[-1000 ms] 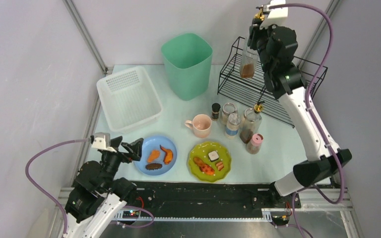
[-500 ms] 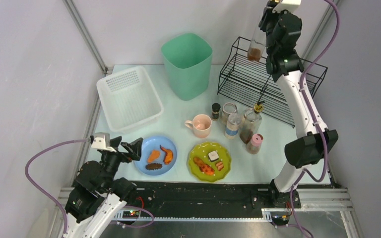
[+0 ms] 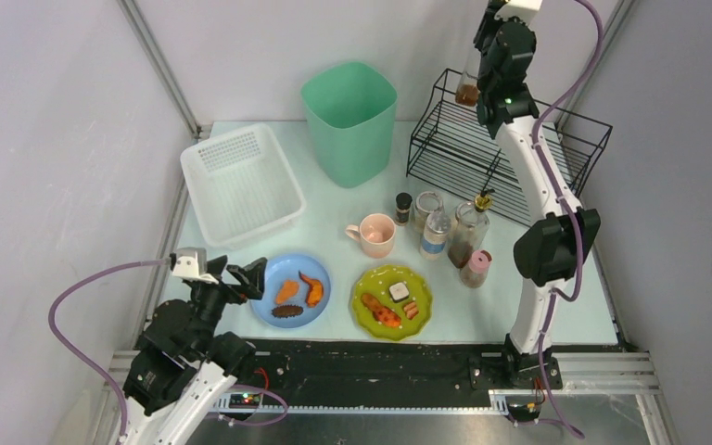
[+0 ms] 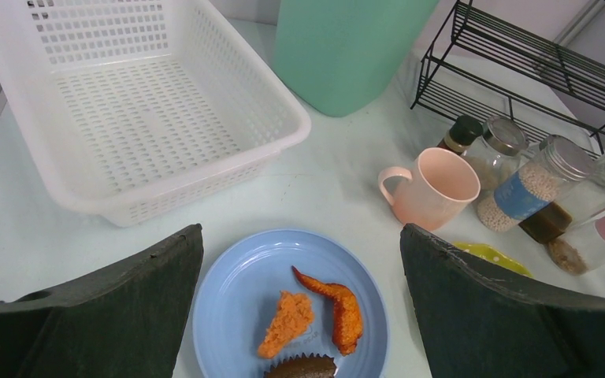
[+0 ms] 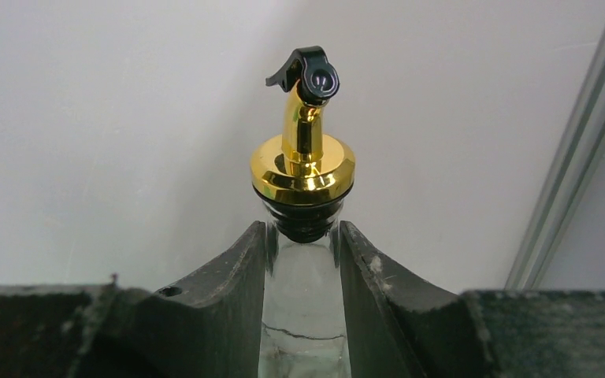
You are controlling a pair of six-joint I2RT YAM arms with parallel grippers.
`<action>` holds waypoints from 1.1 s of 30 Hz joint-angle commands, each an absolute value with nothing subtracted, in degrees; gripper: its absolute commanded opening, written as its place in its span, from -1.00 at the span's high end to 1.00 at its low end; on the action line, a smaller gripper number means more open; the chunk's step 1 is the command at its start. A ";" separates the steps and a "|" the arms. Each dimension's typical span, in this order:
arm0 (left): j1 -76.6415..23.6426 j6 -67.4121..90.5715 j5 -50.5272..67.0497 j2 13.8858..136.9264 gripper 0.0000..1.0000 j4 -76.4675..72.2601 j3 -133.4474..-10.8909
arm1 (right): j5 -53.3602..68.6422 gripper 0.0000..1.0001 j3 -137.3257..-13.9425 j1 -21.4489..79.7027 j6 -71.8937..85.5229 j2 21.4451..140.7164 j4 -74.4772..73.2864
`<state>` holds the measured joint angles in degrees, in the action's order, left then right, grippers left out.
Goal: Clear the kitchen counter
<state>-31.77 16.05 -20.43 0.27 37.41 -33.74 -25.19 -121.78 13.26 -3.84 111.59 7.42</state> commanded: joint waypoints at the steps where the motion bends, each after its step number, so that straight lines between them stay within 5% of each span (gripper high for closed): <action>1: -31.99 16.48 -21.62 -3.19 -0.97 36.36 -33.55 | -27.55 1.00 -128.72 12.52 -2.70 111.93 15.70; 11: -31.99 16.60 -21.74 -3.21 -0.97 36.31 -33.48 | -27.91 1.00 -135.58 12.36 -3.27 117.12 12.99; 33: -31.99 16.55 -21.90 -3.50 -0.97 36.34 -33.47 | -30.53 1.00 -129.68 13.83 -6.00 120.37 12.69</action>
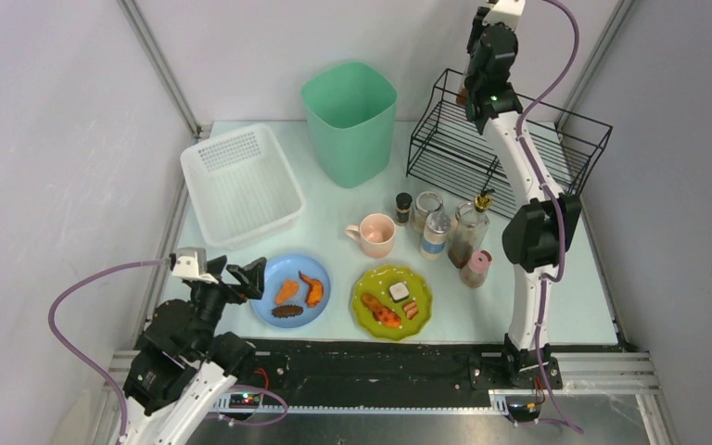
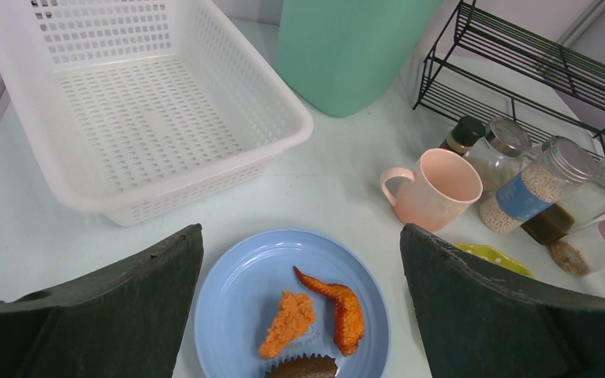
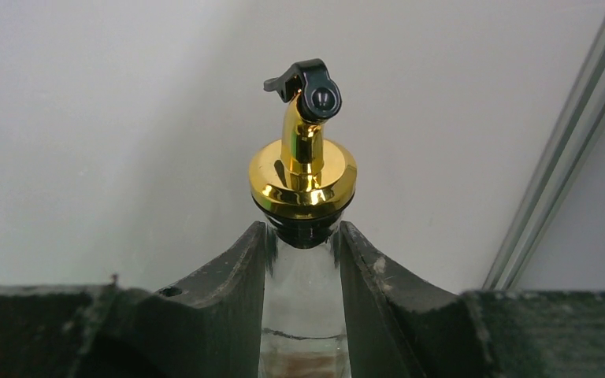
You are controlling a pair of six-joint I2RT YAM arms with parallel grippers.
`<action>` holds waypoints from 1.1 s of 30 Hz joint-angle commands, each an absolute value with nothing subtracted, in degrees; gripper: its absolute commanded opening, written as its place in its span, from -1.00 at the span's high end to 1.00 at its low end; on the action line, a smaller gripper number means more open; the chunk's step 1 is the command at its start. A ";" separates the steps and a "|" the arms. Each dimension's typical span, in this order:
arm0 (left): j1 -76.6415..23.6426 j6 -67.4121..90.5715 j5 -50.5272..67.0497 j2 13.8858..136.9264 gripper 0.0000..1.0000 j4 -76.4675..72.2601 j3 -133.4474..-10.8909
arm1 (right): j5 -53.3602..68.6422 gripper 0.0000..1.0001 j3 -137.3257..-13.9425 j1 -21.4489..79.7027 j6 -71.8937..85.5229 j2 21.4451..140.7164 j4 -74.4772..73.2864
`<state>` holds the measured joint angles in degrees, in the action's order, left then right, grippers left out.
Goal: Clear the kitchen counter
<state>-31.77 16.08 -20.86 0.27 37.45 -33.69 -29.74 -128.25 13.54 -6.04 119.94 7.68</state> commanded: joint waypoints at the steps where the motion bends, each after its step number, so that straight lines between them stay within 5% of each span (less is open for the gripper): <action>1: -31.95 16.58 -21.98 -3.51 -0.97 36.35 -33.48 | -30.52 1.00 -129.58 13.90 -5.90 120.64 12.58; 26: -31.98 16.61 -22.24 -3.64 -0.97 36.33 -33.39 | -34.14 1.00 -131.40 15.39 -2.46 126.19 5.96; 33: -31.97 16.61 -22.15 -3.52 -0.97 36.42 -33.39 | -35.24 0.21 -127.98 15.02 -1.47 124.10 6.31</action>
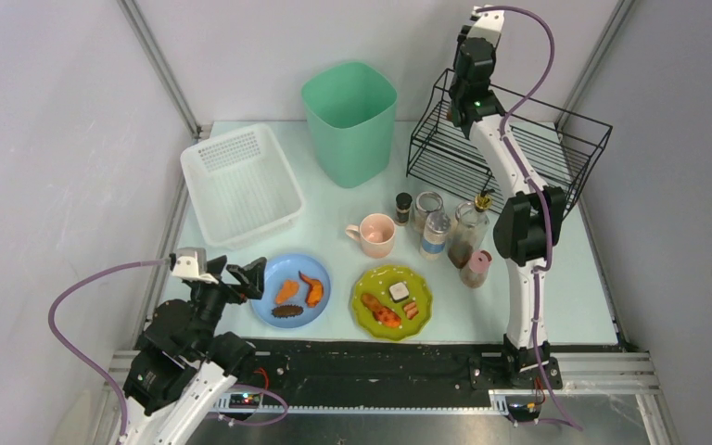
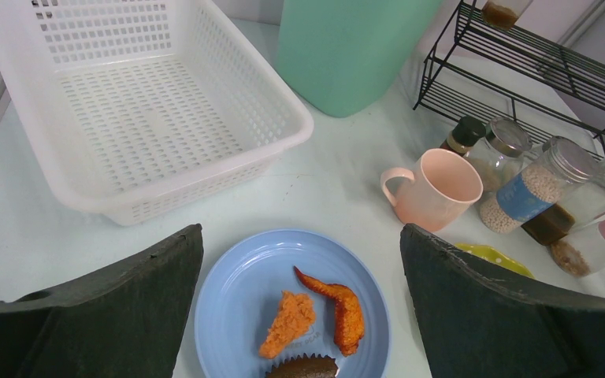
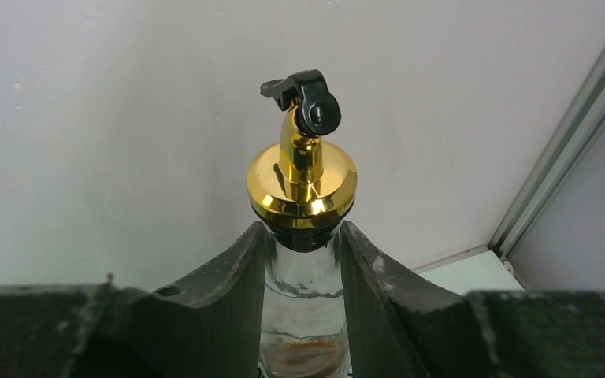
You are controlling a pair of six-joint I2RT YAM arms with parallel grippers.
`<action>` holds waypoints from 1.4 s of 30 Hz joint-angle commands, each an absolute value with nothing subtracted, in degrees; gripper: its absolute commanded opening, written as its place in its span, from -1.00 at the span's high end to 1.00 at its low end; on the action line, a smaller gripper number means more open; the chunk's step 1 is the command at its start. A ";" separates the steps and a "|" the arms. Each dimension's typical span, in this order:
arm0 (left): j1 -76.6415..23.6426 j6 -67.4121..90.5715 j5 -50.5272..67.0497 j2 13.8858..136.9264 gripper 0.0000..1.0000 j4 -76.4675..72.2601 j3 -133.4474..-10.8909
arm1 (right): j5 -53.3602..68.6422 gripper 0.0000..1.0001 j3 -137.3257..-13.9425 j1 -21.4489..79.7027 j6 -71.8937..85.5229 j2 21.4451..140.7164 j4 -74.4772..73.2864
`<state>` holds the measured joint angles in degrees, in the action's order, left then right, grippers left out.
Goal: Clear the kitchen counter
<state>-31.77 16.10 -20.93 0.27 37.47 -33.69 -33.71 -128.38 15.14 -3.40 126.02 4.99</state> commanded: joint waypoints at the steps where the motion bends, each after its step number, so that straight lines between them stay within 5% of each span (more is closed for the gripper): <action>1: -31.94 16.61 -22.10 -3.52 -0.97 36.41 -33.40 | -35.18 0.13 -127.31 15.03 -1.60 123.57 6.61; 13: -31.99 16.43 -21.66 -3.94 -0.97 36.31 -33.36 | -35.54 -0.45 -119.57 15.73 -3.28 116.47 8.65; 28: -31.94 16.22 -21.65 -3.99 -0.97 36.35 -33.40 | -29.46 -0.62 -97.78 17.94 -4.69 90.22 2.05; 42: -31.99 15.96 -20.61 -2.38 -0.97 36.23 -33.44 | -11.48 -0.68 -78.95 22.02 -4.58 57.52 -24.97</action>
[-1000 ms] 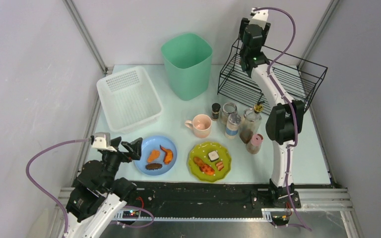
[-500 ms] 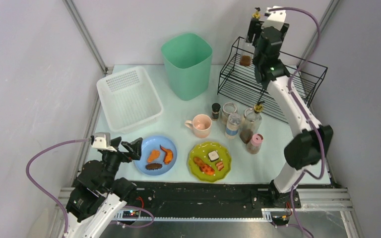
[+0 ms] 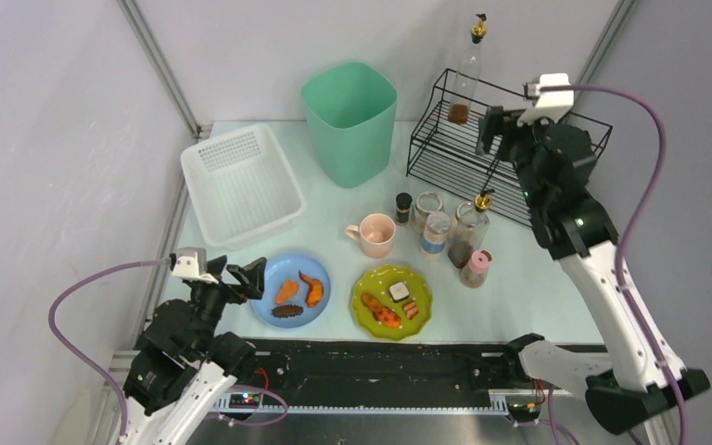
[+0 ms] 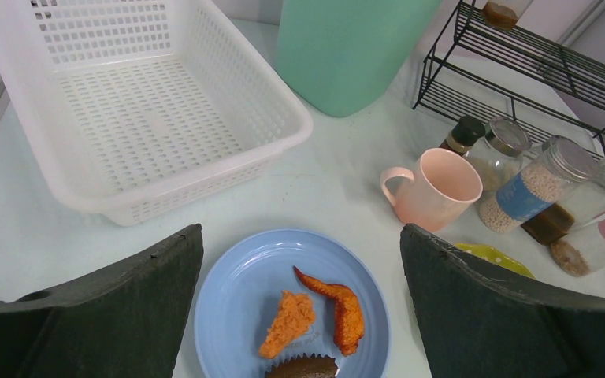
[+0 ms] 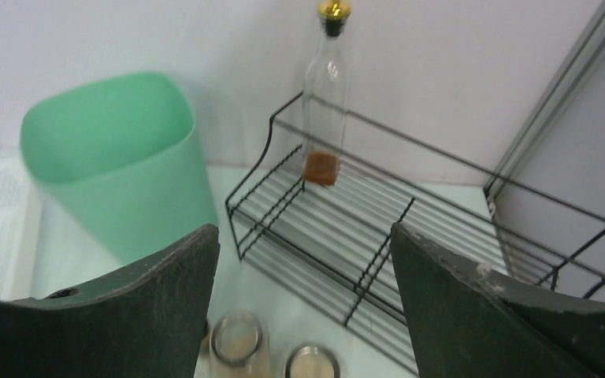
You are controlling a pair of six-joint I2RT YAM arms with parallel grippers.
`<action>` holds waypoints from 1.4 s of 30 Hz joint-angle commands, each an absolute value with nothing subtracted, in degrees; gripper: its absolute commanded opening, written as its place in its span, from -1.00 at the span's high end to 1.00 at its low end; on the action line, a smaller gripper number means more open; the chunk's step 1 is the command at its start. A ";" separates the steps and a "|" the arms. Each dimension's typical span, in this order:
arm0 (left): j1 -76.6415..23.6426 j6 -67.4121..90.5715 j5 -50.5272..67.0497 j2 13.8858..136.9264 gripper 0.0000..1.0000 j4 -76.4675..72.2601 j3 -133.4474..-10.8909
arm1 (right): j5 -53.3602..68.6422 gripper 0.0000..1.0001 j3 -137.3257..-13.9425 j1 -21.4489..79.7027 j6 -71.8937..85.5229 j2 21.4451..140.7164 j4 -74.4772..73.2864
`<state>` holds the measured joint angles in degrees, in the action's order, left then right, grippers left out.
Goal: Clear the kitchen counter
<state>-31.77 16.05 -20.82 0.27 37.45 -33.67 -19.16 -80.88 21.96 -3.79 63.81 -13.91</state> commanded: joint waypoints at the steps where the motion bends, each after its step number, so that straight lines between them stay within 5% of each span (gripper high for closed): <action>1: -31.99 15.98 -20.50 -2.29 -0.97 36.22 -33.47 | -10.88 -0.69 -78.67 22.05 -4.31 56.40 -26.33; 18: -31.99 16.08 -20.12 -1.15 -0.97 36.18 -33.57 | -2.47 -0.73 -58.89 22.27 2.78 33.81 -42.32; 42: -31.99 16.08 -20.28 -1.57 -0.97 36.28 -33.50 | -10.63 -0.69 -41.04 21.85 7.69 34.29 -16.17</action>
